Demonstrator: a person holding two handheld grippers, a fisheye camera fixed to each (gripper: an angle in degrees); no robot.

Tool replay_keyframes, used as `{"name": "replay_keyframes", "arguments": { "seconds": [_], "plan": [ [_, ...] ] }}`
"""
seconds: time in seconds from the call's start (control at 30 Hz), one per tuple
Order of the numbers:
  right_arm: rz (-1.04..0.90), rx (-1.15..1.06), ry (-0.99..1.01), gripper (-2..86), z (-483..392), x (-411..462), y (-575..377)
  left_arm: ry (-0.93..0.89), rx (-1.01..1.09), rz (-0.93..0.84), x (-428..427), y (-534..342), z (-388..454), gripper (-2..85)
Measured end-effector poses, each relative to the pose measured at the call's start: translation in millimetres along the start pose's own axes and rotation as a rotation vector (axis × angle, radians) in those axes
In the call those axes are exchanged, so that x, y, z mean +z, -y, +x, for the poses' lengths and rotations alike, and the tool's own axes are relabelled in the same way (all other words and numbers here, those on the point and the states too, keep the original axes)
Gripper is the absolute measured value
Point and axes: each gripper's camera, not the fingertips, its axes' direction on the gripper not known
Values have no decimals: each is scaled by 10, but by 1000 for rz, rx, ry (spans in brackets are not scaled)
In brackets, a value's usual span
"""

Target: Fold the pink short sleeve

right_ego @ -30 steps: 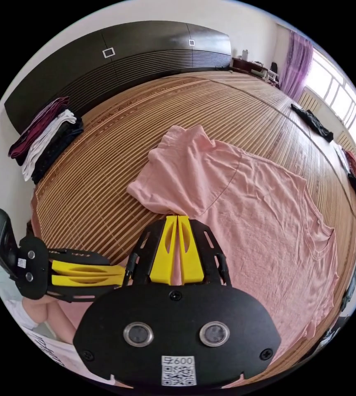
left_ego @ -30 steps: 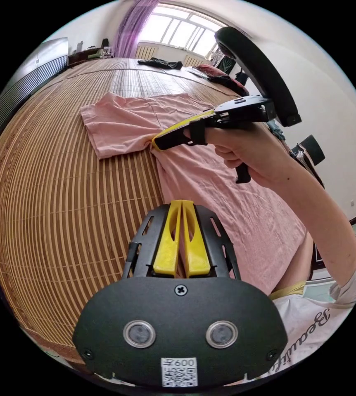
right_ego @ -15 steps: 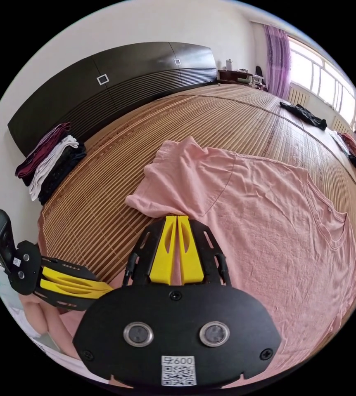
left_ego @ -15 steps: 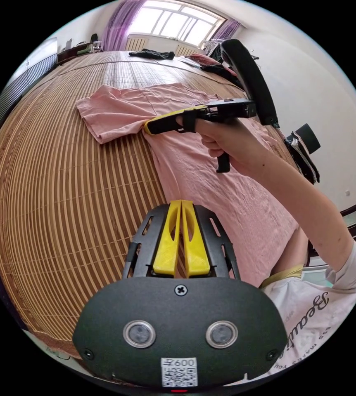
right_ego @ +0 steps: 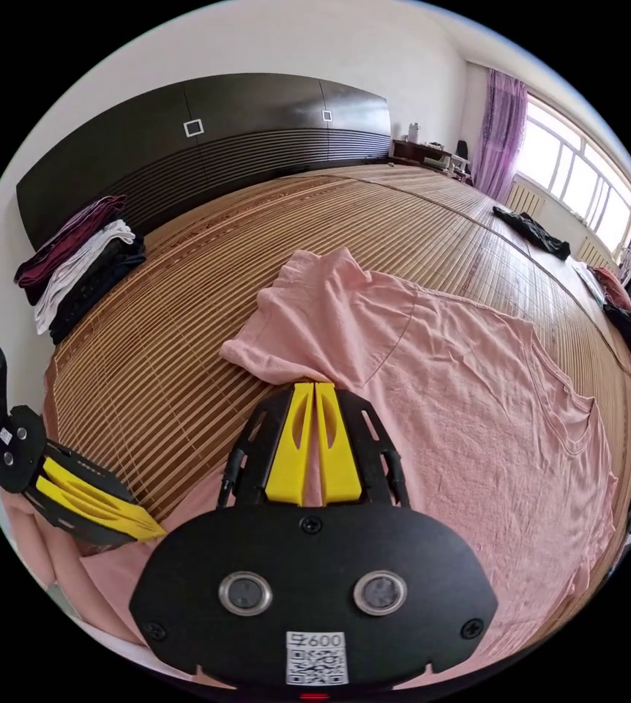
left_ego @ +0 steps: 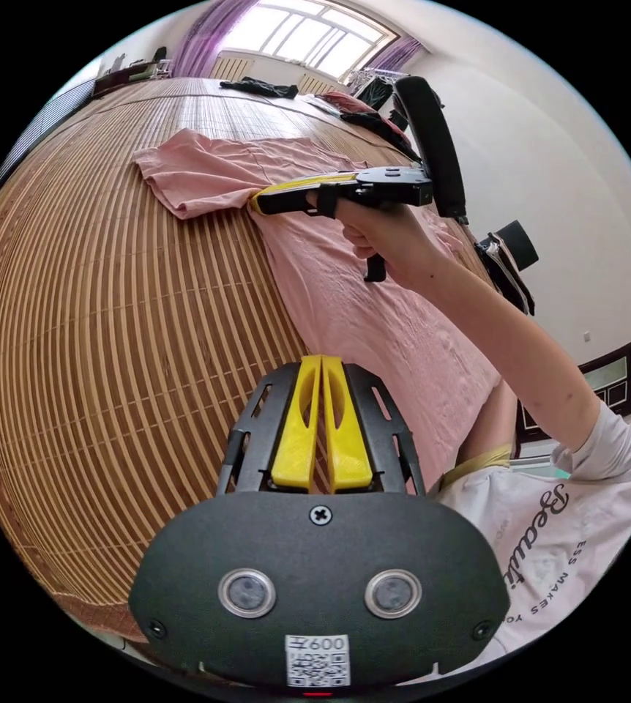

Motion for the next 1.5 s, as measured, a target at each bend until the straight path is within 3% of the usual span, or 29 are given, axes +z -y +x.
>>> {"name": "replay_keyframes", "arguments": {
  "seconds": [0.2,0.37,0.47,0.93,1.17,1.5],
  "plan": [
    [11,-34,-84,-9,114,46,-202,-156,-31,25,-301,-293,-128,1],
    [13,-73,-167,-9,168,95,-344,-402,-47,166,-411,-404,-205,2],
    [16,-50,-130,-9,362,74,-408,-262,25,-45,-133,-297,-6,1],
    [15,-67,-159,-9,732,23,-612,-201,57,-6,-67,-488,260,1],
    [16,-89,-195,-9,827,-2,-681,-83,121,-53,42,-487,532,0],
    [20,-62,-150,-9,1101,-83,-716,-82,124,-36,180,-612,553,0]
  ]
}}
